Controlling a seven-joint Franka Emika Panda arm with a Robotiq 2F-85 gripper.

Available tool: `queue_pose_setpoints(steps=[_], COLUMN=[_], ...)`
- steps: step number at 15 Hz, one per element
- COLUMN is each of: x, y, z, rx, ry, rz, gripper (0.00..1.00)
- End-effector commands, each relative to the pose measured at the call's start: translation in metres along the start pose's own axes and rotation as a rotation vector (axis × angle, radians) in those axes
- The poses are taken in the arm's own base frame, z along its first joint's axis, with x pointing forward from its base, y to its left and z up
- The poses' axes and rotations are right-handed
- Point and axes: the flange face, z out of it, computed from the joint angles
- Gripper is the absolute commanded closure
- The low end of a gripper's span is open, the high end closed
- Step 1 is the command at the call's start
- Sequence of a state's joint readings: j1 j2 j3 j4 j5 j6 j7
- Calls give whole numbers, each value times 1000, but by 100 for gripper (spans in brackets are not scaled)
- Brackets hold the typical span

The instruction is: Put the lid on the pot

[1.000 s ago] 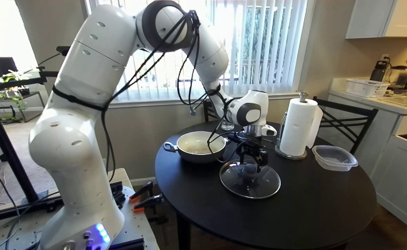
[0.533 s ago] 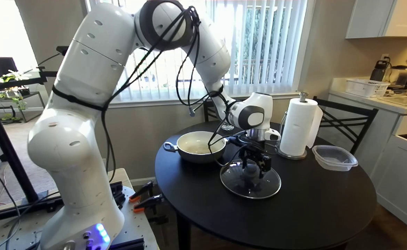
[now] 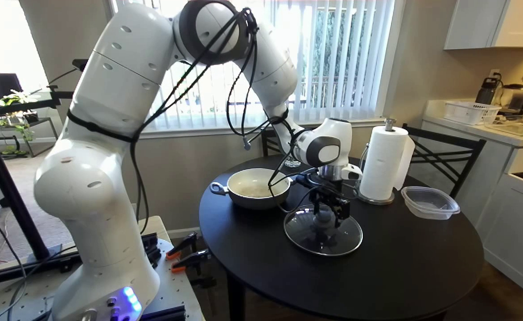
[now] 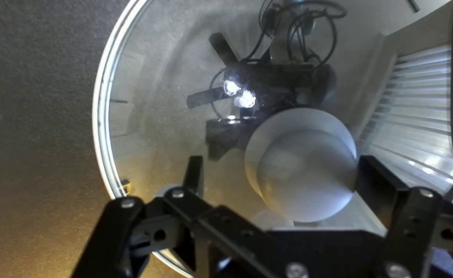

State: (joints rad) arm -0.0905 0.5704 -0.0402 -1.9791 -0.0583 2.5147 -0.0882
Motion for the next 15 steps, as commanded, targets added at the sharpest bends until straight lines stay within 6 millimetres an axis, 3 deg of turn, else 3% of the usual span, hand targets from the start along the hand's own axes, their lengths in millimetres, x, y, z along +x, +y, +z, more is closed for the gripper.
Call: queue_pose_setpoints(steps=[1,7,15], x=[-6,-5,-1], y=[-2,-8,-7], z=[-8,-10,-23], rx=[22,34,16], ry=[32,41,31], rz=[-10,-1,-7], gripper=[27,66,67])
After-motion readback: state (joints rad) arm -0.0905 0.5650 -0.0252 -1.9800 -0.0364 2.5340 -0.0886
